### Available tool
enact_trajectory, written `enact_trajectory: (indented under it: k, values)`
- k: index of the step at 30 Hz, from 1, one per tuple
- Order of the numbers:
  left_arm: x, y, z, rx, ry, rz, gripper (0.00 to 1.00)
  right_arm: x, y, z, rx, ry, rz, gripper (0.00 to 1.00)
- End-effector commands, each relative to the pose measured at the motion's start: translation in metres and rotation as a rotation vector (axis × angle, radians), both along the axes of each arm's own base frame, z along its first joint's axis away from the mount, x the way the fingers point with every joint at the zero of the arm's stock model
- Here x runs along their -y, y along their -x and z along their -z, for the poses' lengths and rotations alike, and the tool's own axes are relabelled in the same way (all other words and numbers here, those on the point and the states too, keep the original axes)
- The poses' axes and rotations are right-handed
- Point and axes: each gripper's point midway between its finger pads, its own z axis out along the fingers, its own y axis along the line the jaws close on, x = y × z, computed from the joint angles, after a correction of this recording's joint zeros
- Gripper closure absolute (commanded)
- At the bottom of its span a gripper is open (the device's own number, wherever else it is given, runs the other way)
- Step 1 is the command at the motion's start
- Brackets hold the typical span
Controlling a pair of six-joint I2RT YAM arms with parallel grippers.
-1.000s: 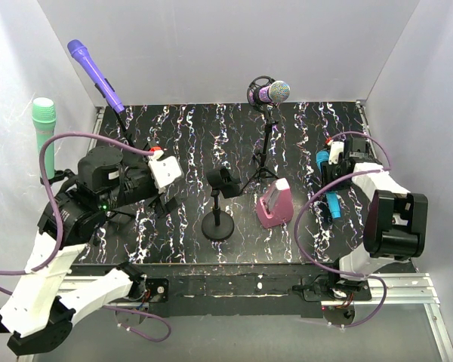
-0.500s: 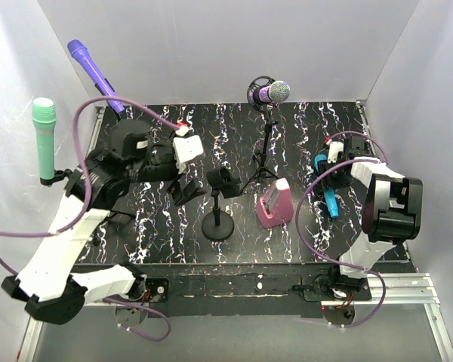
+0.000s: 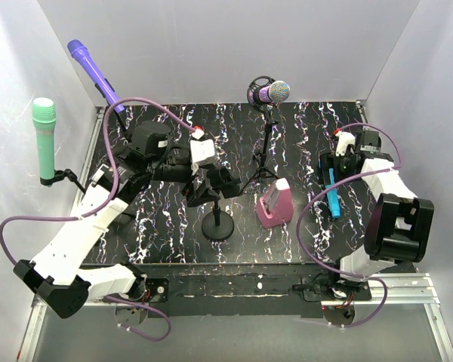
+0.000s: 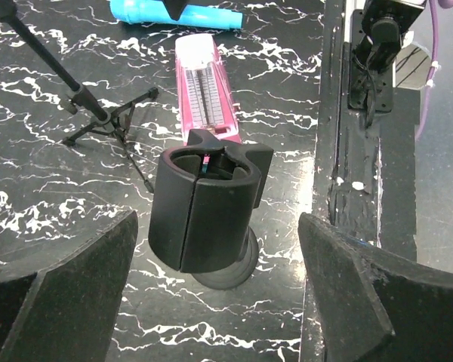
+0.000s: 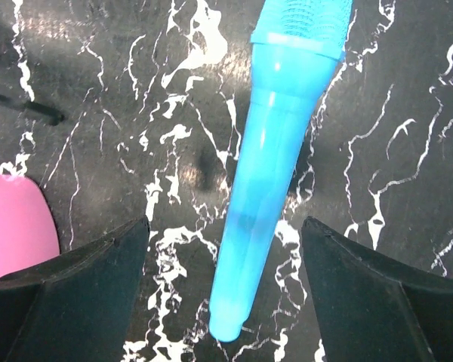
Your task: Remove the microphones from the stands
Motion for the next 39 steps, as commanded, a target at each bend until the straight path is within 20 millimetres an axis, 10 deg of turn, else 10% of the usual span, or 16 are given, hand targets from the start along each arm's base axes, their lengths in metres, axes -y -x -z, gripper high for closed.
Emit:
enact_trajectory:
  k: [1, 14, 25, 32, 39]
  values:
    - [0.010, 0.000, -0.001, 0.033, 0.059, 0.057, 0.16, -0.001, 0.017, -0.012, 0.009, -0.010, -0.003, 0.12]
    - [0.020, -0.008, -0.001, 0.023, 0.122, 0.036, 0.58, 0.002, 0.031, -0.042, 0.050, 0.006, 0.013, 0.13]
    - [-0.002, -0.041, -0.019, 0.142, 0.088, -0.193, 0.98, 0.071, 0.005, -0.022, 0.054, 0.224, 0.069, 0.16]
    - [-0.017, -0.083, -0.033, 0.217, 0.084, -0.387, 1.00, 0.085, -0.003, 0.006, -0.039, 0.156, 0.000, 0.20]
    - [-0.032, -0.166, -0.059, 0.290, 0.156, -0.629, 1.00, 0.078, -0.013, 0.018, -0.063, 0.082, -0.027, 0.27]
